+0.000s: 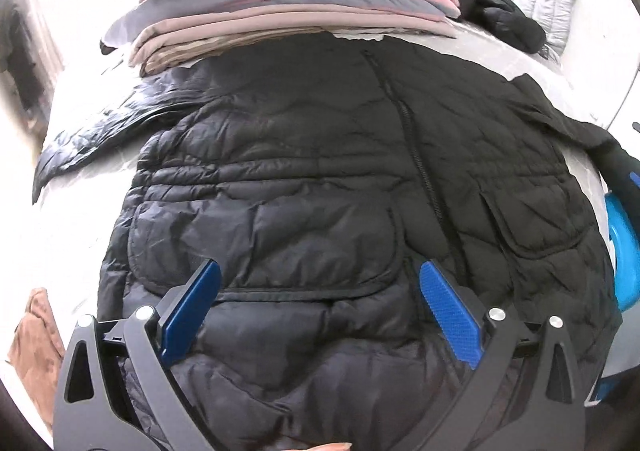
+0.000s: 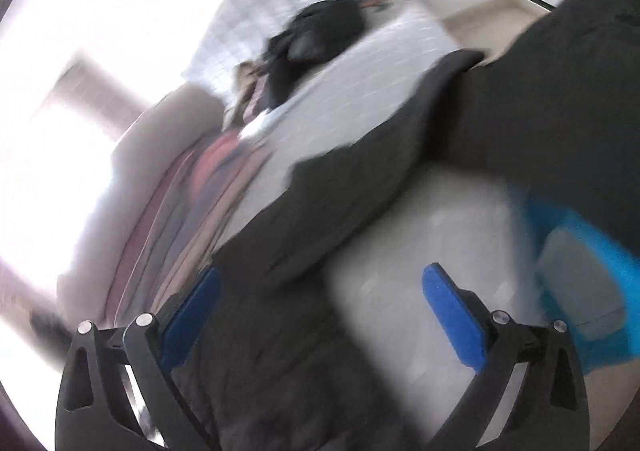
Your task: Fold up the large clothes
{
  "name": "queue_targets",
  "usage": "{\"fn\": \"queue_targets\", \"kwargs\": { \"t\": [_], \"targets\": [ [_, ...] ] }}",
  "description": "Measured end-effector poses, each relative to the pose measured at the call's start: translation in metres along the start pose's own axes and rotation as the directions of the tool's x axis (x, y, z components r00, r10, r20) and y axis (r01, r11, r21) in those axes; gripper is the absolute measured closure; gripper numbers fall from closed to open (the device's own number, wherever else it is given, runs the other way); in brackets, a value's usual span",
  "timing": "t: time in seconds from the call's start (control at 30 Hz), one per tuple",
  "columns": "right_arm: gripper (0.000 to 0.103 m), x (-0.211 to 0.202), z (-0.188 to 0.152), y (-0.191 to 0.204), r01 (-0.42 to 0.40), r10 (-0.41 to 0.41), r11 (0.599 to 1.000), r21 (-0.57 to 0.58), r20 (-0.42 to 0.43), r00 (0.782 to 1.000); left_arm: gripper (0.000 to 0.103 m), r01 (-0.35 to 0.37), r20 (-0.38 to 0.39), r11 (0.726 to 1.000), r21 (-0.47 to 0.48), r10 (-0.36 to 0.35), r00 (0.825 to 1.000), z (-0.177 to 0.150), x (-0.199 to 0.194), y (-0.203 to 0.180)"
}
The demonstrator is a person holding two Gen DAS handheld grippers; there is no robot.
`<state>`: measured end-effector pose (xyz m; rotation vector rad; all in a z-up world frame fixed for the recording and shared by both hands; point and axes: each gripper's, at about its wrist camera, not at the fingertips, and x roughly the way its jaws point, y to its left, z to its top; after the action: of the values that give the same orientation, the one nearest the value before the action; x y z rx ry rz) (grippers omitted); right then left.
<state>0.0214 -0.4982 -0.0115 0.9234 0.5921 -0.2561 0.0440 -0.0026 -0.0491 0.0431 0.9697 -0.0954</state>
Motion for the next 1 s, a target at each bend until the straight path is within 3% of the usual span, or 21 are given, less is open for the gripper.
{"fn": "queue_targets", "kwargs": {
  "t": [0.1,0.2,0.3,0.43,0.47,0.5,0.57,0.6,0.7,0.77,0.93,1.0],
  "targets": [
    [0.006,0.023,0.04,-0.024,0.031,-0.031,0.997,0.069,-0.009,0.999,0.007,0.004,0.001,1.0,0.021,-0.004,1.0,-0.001,-0.001,-0.009],
    [0.006,0.048,0.074,-0.031,0.081,-0.08,0.994,0.066,-0.019,0.997,0.007,0.006,0.003,0.999,0.044,-0.006,1.0,0.001,0.001,-0.018],
    [0.006,0.076,0.095,-0.03,0.17,-0.168,0.984,0.057,-0.044,0.985,0.007,0.012,-0.001,0.998,0.069,-0.011,1.0,0.003,0.005,-0.026],
    [0.008,0.113,0.109,-0.03,0.22,-0.217,0.974,0.061,-0.052,0.975,0.007,0.012,-0.013,0.996,0.088,-0.01,1.0,0.006,0.012,-0.03],
    [0.015,0.121,0.113,-0.03,0.22,-0.218,0.973,0.074,-0.027,0.976,0.007,0.01,-0.016,0.996,0.089,-0.008,1.0,0.006,0.014,-0.03],
    [0.043,0.121,0.118,-0.037,0.202,-0.201,0.976,0.087,-0.022,0.979,0.007,0.009,-0.019,0.996,0.088,-0.007,1.0,0.006,0.015,-0.03],
    [0.08,0.128,0.127,-0.054,0.187,-0.183,0.971,0.148,-0.04,0.982,0.007,0.011,-0.027,0.997,0.08,-0.009,1.0,0.007,0.018,-0.028],
    [0.089,0.129,0.129,-0.063,0.18,-0.176,0.967,0.182,-0.042,0.984,0.007,0.012,-0.031,0.997,0.076,-0.009,0.999,0.007,0.019,-0.027],
    [0.096,0.121,0.138,-0.076,0.117,-0.12,0.972,0.206,0.003,0.993,0.007,0.012,-0.037,0.998,0.068,-0.01,0.999,0.008,0.022,-0.024],
    [0.096,0.104,0.142,-0.068,0.06,-0.072,0.987,0.148,0.077,0.994,0.007,0.019,-0.038,0.998,0.058,-0.017,0.999,0.009,0.021,-0.022],
    [0.097,0.052,0.144,-0.01,-0.049,0.057,0.998,-0.043,0.23,0.971,0.007,0.031,-0.036,0.999,0.035,-0.03,0.999,0.01,0.02,-0.017],
    [0.097,0.043,0.142,0.022,-0.06,0.088,0.991,-0.116,0.254,0.963,0.007,0.042,-0.037,0.999,0.025,-0.041,0.998,0.01,0.019,-0.014]
  ]
}}
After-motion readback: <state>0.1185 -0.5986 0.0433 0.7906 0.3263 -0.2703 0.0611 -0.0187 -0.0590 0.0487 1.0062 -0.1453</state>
